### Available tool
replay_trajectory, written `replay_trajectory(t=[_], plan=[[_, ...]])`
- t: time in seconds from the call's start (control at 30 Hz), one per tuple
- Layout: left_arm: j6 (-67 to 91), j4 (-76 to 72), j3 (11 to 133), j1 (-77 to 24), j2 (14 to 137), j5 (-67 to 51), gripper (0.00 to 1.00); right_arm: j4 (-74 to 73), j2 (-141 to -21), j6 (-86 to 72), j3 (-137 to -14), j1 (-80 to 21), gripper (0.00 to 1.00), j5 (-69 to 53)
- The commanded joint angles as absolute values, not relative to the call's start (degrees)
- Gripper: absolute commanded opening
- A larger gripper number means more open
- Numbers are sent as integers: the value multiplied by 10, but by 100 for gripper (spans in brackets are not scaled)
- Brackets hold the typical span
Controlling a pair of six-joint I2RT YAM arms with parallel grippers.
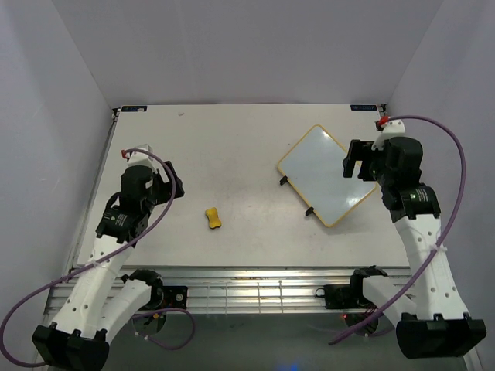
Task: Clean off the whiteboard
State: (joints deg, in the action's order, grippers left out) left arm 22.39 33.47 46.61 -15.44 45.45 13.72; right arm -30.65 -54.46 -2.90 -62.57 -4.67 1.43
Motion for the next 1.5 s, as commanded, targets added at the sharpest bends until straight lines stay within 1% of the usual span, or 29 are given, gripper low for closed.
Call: replay_trajectory(t=[0.0,0.17,0.33,0.43,0.57,0.87,1.1,1.17,1.47], plan=[[201,338,539,-151,476,94,98,-350,-485,-26,-597,-53,90,37],[185,380,614,-151,481,88,98,-418,-432,-23,-597,-54,90,34],[167,444,662,-151,456,87,98,-482,-396,-20,-613,-54,90,-22],[165,479,672,-151,432,91,98,-502,-358,-21,-619,-54,90,-7],[173,515,672,-151,393,56,98,-521,-307,-19,-634,-53,90,-13],[181,586,689,-152,335,72,98,-574,-250,-39,-656,-60,90,-11],[194,610,688,-153,319,110,98,-595,-232,-41,-681,-67,90,-2],[193,610,686,-153,319,112,98,-598,-235,-40,-686,-69,90,19],[197,611,695,-153,321,132,98,-588,-243,-38,-677,-72,90,32]])
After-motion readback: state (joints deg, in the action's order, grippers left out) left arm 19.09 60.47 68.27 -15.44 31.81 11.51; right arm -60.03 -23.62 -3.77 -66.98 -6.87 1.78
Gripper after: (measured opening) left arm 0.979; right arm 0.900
